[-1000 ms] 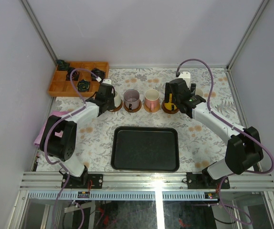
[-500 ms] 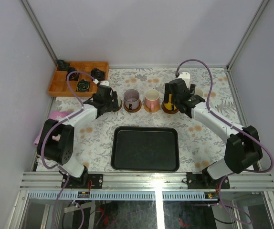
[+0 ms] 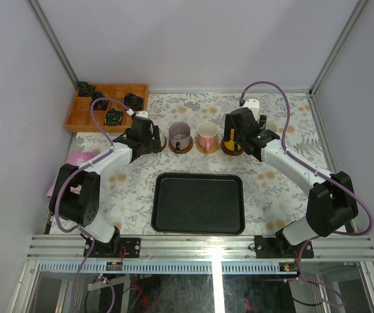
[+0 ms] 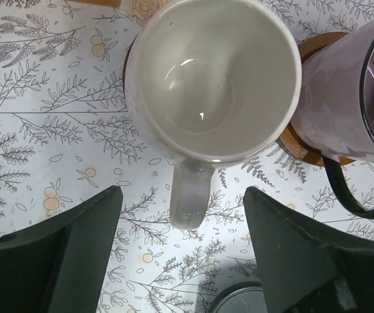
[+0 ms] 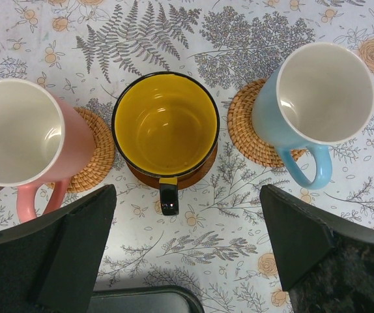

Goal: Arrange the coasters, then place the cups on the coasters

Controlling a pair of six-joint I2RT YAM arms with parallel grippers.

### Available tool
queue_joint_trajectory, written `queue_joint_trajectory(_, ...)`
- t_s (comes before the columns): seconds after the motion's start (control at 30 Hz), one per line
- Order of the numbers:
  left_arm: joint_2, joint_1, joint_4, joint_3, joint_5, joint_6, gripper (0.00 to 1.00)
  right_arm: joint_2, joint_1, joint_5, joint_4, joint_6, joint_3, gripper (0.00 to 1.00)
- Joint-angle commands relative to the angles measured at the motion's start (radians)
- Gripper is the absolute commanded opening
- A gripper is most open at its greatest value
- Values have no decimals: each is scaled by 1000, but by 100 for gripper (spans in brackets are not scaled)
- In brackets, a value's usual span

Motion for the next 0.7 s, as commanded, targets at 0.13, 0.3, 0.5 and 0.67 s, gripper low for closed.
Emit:
queue_joint_trajectory(0.13,-66,9,-38,-12,-50,-15,76,-25,-5,0,18,6,37,99)
queue_joint_trajectory(0.3,-74,9,-54,-13,-74,-11,77,-38,-5,7,27,3,37,99)
queue_joint_trajectory(0.5,-77,9,-73,-7,-96,-16,77,-47,-5,15,25,1,37,99)
queue_joint_trajectory(0.67,-79,9,-89,-3,-115,-19,77,-52,-5,20,24,-4,33,100)
